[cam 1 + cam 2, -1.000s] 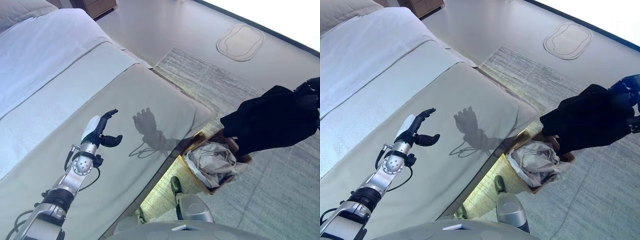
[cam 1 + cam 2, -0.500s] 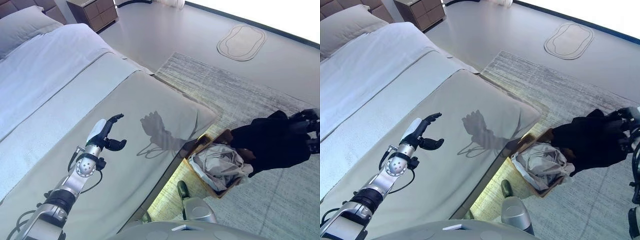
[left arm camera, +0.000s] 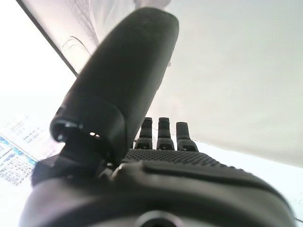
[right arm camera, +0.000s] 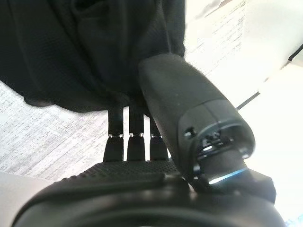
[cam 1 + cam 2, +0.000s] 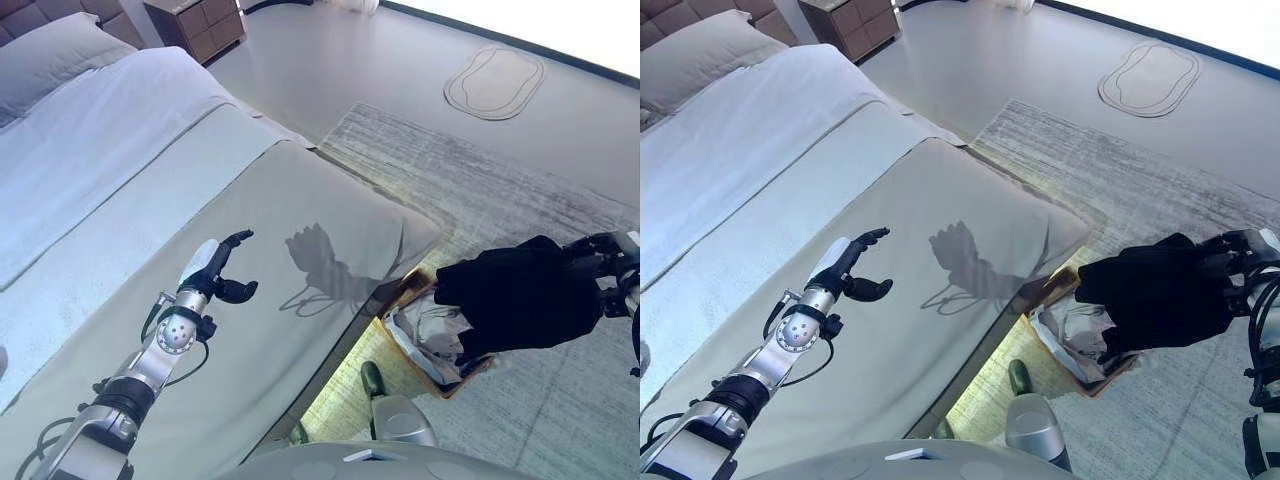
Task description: Pick up the clothes from the bed and place them into the basket
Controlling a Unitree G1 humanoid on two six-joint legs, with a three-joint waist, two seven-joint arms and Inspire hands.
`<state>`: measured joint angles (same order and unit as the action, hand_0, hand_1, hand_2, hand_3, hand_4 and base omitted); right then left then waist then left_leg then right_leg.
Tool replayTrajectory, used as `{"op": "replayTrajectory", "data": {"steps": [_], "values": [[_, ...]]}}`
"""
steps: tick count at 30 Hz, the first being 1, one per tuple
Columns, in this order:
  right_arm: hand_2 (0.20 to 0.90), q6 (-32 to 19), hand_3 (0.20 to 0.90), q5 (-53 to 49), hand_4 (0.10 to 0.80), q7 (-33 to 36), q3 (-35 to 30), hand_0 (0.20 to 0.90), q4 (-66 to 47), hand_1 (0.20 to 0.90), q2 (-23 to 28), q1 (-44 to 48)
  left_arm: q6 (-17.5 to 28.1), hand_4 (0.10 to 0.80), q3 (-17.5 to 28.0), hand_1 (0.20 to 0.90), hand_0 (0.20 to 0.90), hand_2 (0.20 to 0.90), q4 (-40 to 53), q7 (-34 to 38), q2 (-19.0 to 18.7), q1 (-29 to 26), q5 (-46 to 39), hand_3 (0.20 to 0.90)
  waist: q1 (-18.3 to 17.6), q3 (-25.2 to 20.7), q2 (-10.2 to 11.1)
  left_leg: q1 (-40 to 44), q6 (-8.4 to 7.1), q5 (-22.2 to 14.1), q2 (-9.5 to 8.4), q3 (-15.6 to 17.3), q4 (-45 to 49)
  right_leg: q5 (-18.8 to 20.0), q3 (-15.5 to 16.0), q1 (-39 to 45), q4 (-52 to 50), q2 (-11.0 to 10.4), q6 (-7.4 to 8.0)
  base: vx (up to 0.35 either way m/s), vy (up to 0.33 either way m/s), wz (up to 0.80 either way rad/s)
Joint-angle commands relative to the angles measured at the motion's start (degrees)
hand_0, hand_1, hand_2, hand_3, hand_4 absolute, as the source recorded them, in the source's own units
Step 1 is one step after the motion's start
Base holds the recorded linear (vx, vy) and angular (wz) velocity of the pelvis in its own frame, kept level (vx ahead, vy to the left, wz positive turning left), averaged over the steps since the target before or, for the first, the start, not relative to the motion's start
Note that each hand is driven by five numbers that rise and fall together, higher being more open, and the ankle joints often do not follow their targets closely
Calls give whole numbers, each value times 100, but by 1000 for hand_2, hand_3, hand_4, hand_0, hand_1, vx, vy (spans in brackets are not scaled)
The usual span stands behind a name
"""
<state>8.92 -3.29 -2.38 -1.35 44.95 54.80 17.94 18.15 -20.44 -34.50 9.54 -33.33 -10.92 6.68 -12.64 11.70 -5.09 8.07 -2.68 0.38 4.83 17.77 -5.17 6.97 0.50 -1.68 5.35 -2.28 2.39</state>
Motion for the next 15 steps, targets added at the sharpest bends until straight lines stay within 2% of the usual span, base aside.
{"op": "replayTrajectory", "data": {"steps": [1,15], "values": [[900,-383,900,-19,800,532,-3,900,-112,900,230,654,283,800,95,900,900,900,320,276,-186,-527,-171,900,72,-433,309,-35,29,-858,91,110,834,-553,23,-200,-661,-189,400,0,0,0],[900,-454,900,-162,800,569,-112,900,-232,900,-33,342,205,800,160,900,900,900,306,269,-282,-515,-98,900,135,-537,399,36,30,-788,84,51,723,-540,55,-82,-607,-163,394,0,0,0]]}}
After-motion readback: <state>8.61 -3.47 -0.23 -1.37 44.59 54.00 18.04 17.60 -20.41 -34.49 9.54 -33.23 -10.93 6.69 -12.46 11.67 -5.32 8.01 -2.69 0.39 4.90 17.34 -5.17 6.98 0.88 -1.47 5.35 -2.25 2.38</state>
